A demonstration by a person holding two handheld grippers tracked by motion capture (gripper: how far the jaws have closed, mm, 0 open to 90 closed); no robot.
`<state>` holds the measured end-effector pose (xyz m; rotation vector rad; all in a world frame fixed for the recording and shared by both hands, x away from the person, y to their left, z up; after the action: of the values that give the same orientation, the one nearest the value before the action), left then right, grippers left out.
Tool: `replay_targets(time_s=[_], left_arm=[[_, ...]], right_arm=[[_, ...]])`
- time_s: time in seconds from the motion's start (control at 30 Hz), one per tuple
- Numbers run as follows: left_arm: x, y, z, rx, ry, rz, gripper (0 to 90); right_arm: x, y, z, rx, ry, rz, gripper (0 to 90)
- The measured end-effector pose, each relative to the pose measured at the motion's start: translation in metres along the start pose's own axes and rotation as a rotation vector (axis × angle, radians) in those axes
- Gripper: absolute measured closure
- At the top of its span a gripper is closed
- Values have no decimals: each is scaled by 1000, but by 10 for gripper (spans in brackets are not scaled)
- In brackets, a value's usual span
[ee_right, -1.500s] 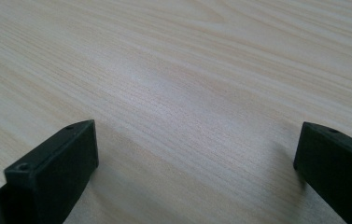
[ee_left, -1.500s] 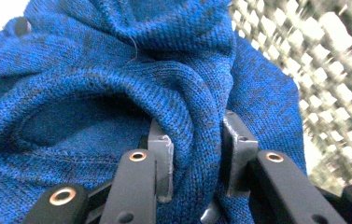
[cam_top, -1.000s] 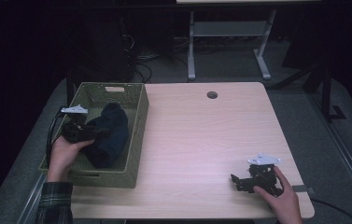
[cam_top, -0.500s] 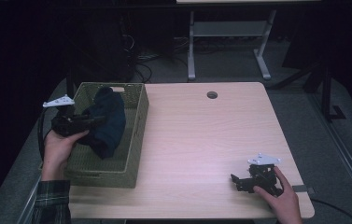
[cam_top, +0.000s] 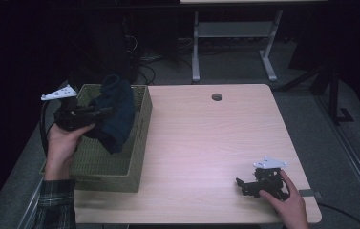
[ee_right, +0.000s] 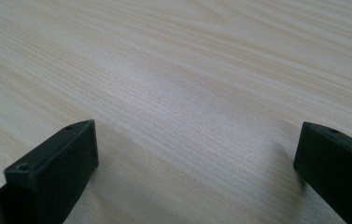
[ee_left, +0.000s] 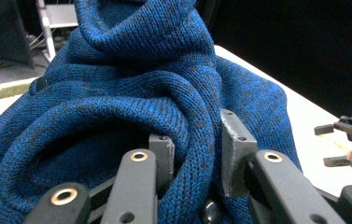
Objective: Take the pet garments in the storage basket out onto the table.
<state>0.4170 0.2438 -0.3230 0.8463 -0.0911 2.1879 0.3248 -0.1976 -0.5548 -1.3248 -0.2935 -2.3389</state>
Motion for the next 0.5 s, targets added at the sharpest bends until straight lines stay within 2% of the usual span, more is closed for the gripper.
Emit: replay_targets(time_s=[0.27,0.5], left_arm=[[-2,17,24,-35,19,-41,700],[-14,36,44,-66,18,-79,700]], right_arm=[[0,0,0,0,0,0,0],[0,0,0,4,-1,0,0]])
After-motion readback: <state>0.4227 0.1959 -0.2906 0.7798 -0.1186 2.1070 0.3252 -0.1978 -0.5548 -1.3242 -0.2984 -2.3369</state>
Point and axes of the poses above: each handheld gripper's, and its own axes: x roughly backward along the jaws, z roughly out of its top, y roughly to its right, the point moved 10 cm from there along -x, roughly forward along the jaws, and after that the axes turned 13 degrees about -y, right-handed, at the moved point
